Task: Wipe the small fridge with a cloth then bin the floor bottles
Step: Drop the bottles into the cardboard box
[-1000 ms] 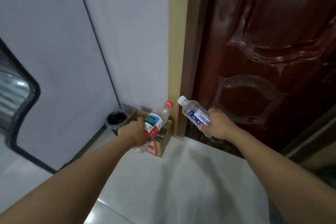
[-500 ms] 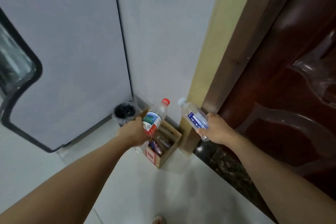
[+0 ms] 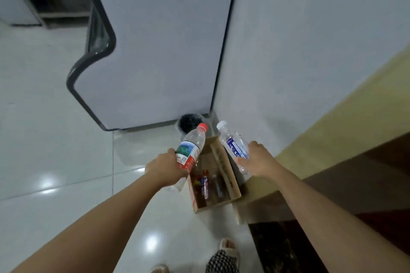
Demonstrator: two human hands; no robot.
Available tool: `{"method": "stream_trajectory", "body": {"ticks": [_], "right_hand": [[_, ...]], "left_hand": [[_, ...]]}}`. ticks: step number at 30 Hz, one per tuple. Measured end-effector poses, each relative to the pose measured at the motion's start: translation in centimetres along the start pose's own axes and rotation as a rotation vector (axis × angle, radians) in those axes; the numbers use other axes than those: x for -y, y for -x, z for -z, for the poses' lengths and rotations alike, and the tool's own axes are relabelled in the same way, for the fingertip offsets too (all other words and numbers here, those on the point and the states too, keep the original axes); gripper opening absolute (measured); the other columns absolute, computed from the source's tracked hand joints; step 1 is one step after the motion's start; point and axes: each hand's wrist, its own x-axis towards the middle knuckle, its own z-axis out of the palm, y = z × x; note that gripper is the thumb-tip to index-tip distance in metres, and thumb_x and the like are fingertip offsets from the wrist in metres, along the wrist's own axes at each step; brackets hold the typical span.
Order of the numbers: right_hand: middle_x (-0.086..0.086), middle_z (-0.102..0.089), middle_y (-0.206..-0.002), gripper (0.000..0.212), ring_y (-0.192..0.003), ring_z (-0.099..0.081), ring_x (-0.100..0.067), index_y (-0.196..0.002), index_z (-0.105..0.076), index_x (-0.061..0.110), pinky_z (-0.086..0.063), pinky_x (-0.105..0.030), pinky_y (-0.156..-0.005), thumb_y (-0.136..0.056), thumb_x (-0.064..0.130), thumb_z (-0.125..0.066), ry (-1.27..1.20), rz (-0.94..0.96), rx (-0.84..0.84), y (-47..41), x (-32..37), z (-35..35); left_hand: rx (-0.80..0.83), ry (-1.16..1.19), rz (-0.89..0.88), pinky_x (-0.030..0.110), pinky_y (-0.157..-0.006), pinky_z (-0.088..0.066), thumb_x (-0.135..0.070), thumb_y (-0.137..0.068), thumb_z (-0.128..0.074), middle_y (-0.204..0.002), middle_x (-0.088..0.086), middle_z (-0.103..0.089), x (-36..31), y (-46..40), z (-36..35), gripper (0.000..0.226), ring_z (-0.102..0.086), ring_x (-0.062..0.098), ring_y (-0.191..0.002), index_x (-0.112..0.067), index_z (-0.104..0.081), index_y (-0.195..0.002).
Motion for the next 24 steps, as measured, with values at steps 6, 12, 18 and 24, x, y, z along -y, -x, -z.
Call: {"method": "stream_trajectory", "body": {"ticks": [6, 12, 18, 24], "right_hand": [[-0.010, -0.055, -0.113, 0.053, -0.085, -0.054, -0.018, -0.118, -0.043, 0.007, -0.039, -0.020, -0.058, -0.085, 0.044, -0.063, 0.025, 0.023, 0.144, -5.6, -4.5, -2.1], [-0.010, -0.054, -0.117, 0.055, -0.092, -0.055, -0.021, -0.123, -0.042, 0.007, -0.039, -0.024, -0.068, -0.086, 0.042, -0.063, 0.006, -0.053, 0.238, -9.4, -7.4, -6.4], [-0.009, -0.056, -0.116, 0.053, -0.087, -0.057, -0.018, -0.126, -0.042, 0.007, -0.042, -0.017, -0.055, -0.089, 0.041, -0.059, -0.071, -0.168, 0.281, -13.6, -10.3, -13.1], [-0.012, -0.053, -0.126, 0.059, -0.105, -0.059, -0.025, -0.134, -0.039, 0.007, -0.049, -0.024, -0.067, -0.089, 0.039, -0.060, -0.195, -0.313, 0.293, -19.7, -14.0, -23.0]], "left_hand": [[0.031, 0.166, 0.206, 0.039, -0.087, -0.054, -0.049, -0.076, -0.068, -0.120, 0.002, -0.060, -2.2, -2.5, -5.1, 0.067, -0.061, 0.020, -0.101, -0.019, -0.039, -0.129], [0.085, 0.234, 0.339, 0.039, -0.089, -0.052, -0.052, -0.074, -0.067, -0.117, 0.003, -0.060, -3.0, -6.0, -11.0, 0.065, -0.062, 0.022, -0.100, -0.020, -0.040, -0.123], [0.137, 0.301, 0.372, 0.037, -0.084, -0.052, -0.046, -0.078, -0.066, -0.116, 0.003, -0.060, -1.9, -11.9, -17.5, 0.060, -0.061, 0.021, -0.099, -0.018, -0.039, -0.124], [0.138, 0.308, 0.385, 0.036, -0.083, -0.051, -0.046, -0.081, -0.064, -0.119, 0.003, -0.060, -0.3, -19.2, -26.7, 0.061, -0.060, 0.021, -0.103, -0.017, -0.036, -0.127]]}}
